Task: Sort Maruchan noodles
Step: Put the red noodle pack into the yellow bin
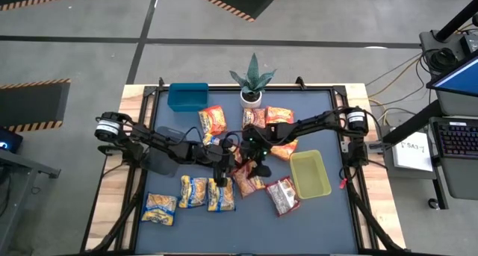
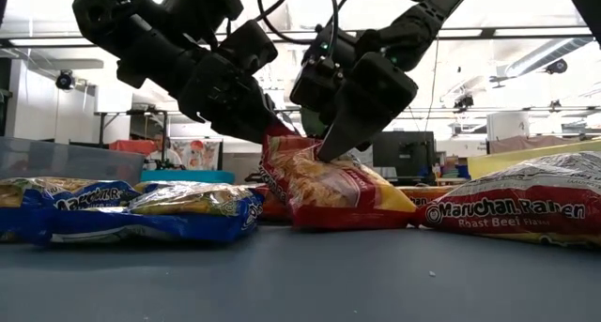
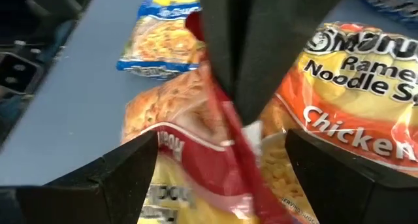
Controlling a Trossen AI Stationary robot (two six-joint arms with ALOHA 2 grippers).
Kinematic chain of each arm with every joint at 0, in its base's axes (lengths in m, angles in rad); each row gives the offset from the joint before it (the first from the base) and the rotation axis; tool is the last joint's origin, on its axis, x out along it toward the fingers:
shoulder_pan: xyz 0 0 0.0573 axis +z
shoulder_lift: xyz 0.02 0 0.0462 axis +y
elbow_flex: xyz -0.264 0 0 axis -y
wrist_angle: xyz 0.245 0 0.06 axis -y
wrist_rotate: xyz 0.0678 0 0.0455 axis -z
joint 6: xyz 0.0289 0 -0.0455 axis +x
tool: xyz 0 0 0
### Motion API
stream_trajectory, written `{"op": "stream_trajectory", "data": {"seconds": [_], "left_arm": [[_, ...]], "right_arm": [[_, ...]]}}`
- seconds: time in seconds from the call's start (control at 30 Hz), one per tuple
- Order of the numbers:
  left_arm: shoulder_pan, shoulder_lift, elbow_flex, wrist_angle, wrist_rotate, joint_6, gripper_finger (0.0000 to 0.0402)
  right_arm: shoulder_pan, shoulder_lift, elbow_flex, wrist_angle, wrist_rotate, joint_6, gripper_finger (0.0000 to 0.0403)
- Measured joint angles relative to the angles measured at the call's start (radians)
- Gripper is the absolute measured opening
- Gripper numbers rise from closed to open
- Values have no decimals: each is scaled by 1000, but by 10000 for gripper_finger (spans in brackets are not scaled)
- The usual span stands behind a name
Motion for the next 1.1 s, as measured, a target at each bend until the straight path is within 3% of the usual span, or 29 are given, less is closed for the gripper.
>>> {"op": "stream_trajectory", "data": {"seconds": [0.1, 0.2, 0.47, 0.67, 1.1], "left_arm": [[0, 0, 4, 0, 0, 0, 0], [0, 0, 13, 0, 0, 0, 0], [0, -20, 14, -8, 0, 14, 0], [0, -132, 13, -69, -1, 55, 0], [0, -510, -50, -257, -50, 114, 0]], "right_arm": [[2, 1, -1, 0, -19, 5, 319], [2, 1, -1, 0, -20, 6, 288], [2, 3, -2, -5, -61, 12, 142], [2, -9, -2, -25, -82, 23, 56], [5, -163, -2, -117, -18, 60, 52]]}}
